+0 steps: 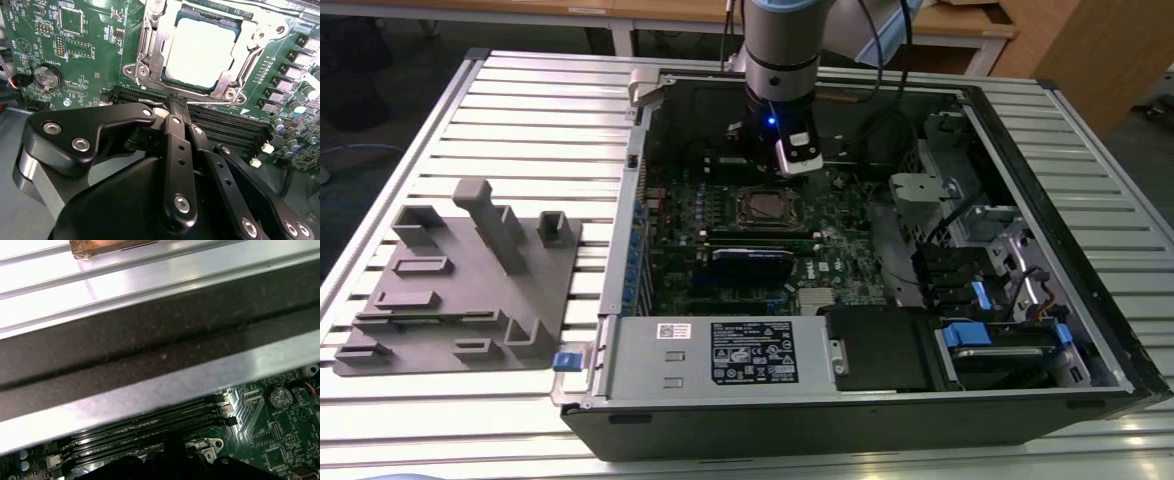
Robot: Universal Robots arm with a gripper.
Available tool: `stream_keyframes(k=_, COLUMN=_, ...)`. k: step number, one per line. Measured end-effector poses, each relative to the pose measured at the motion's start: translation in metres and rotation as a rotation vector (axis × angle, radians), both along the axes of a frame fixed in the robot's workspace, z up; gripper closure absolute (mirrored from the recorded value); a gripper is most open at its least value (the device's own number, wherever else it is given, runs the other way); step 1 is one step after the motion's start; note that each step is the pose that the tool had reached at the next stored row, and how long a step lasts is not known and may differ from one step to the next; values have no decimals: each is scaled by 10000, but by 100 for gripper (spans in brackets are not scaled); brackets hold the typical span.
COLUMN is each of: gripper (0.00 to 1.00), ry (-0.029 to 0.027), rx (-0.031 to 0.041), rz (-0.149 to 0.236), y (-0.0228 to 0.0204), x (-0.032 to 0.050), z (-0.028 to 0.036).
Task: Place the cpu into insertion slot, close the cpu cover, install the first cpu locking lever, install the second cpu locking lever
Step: 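Install the first cpu locking lever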
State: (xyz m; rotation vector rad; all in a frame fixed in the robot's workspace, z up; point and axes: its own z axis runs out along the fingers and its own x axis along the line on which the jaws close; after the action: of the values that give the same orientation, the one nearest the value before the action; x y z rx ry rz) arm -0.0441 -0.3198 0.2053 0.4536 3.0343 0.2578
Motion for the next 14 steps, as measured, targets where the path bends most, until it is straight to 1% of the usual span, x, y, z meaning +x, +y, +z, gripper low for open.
stream_keyframes(k=10, gripper=89, ry=1, rx=-1, rz=-9, y=1, x=3, z=4)
stream_keyframes(k=14, gripper=89, ry=1, rx=-5, rz=-26, y=26, x=7, z=4)
